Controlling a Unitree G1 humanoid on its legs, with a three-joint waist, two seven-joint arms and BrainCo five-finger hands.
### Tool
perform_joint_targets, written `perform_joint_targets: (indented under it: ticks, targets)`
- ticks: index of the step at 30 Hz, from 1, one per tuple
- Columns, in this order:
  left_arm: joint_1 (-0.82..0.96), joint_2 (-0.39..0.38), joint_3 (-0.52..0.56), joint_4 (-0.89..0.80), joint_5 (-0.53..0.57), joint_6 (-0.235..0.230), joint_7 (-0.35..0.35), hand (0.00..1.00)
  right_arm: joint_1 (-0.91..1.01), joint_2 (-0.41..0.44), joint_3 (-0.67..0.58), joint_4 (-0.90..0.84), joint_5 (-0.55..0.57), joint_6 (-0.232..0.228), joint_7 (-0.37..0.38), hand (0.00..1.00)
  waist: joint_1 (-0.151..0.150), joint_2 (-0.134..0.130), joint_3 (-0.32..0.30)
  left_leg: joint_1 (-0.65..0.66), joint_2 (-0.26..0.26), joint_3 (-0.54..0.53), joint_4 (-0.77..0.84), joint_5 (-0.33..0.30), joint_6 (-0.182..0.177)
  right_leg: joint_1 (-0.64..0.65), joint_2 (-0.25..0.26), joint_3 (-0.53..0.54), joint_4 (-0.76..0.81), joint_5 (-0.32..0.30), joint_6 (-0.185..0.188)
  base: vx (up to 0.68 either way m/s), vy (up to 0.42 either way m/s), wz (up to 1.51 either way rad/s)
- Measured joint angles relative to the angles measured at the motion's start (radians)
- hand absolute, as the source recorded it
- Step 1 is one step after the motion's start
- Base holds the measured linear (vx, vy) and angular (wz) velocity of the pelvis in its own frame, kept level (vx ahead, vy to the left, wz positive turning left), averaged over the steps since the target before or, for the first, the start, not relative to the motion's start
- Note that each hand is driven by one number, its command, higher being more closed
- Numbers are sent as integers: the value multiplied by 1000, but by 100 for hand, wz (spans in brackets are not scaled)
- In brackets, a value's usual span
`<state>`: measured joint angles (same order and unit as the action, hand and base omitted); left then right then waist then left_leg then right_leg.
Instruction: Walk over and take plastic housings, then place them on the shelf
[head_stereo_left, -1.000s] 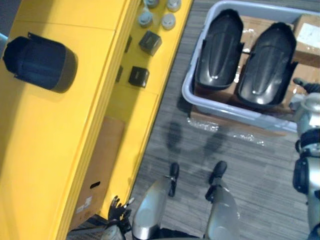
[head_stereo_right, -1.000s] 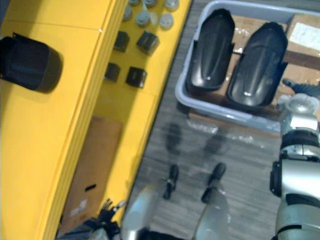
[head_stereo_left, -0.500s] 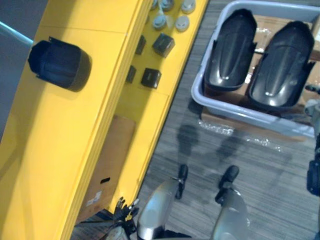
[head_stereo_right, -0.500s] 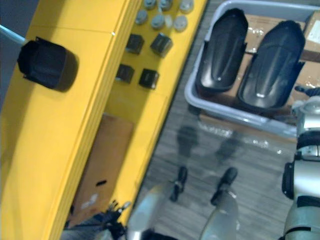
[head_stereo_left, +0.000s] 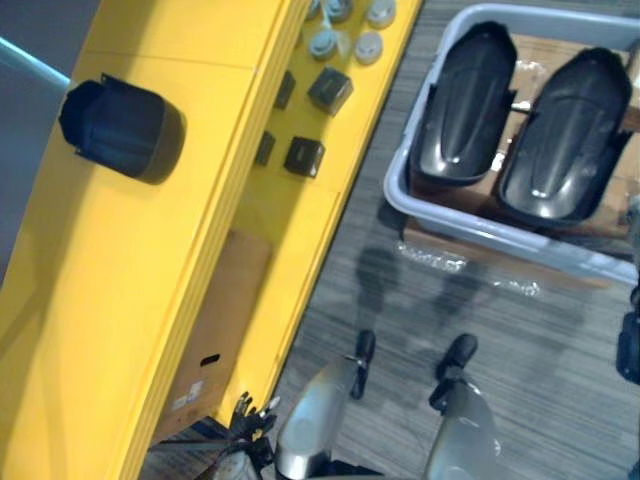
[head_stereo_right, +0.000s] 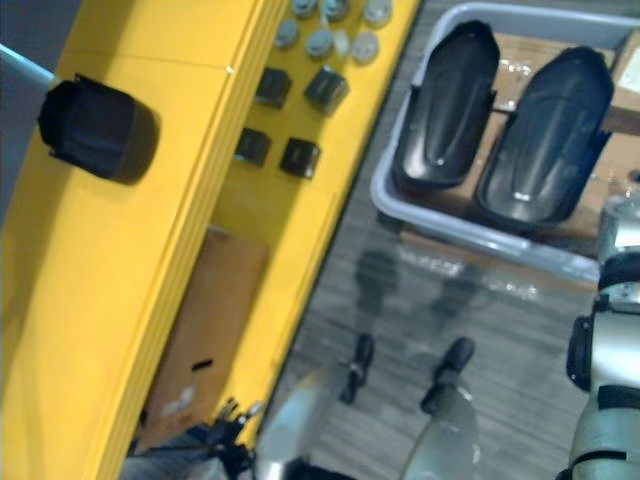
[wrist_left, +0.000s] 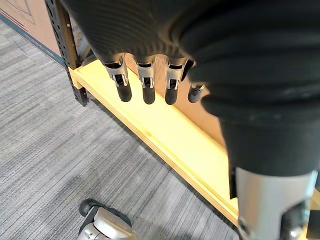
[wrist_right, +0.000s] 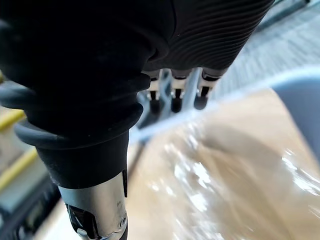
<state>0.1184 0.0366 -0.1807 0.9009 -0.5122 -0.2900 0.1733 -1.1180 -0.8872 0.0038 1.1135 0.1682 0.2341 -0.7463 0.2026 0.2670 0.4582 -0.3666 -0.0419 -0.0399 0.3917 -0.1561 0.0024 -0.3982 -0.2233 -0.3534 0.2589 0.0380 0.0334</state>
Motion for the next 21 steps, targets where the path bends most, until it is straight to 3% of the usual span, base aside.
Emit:
perform_joint_targets:
  ticks: [4, 7, 10, 14, 18, 21]
  targets:
    - [0, 11, -31, -6, 0, 3, -2, 0, -36, -1, 13, -81, -59, -129, -3, 0, 3, 5, -4, 2, 5, 0, 0, 0, -1, 3, 3, -4, 0, -3, -3, -8, 0, -1]
    - [0, 15, -37, -15, -1, 9, -3, 0, -36, -1, 31, -86, -69, -189, -15, 0, 4, 5, -4, 10, 6, -2, -3, 0, -1, 15, 4, -10, -5, -3, -3, 0, 0, 0]
    - [0, 15, -37, -15, -1, 9, -5, 0, -36, 0, 49, -89, -87, -215, 5, 0, 6, 6, -4, 12, 5, -5, -6, 0, -1, 19, 1, -23, -9, -3, -3, 0, 0, 0]
    - [0, 15, -38, -15, -1, 9, -9, 0, -36, 7, 91, -89, -98, -191, 71, 0, 12, 6, -4, 8, 5, -8, -12, 0, -2, 17, 1, -28, -11, -4, -5, 0, 0, 0]
    - [-4, 13, -39, -15, 0, 5, -22, 0, -34, 11, 130, -67, -104, -108, 121, 0, 31, 10, -7, -4, 6, -12, -11, 0, -2, 10, 0, -34, -12, -4, -5, 30, 16, 3]
    - [-6, 12, -41, -15, 0, 0, -22, 0, -34, 17, 151, -57, -104, -80, 160, 0, 38, 11, -8, -5, 4, -17, -10, 0, -2, 9, -2, -41, -10, -7, -5, 21, 23, 5]
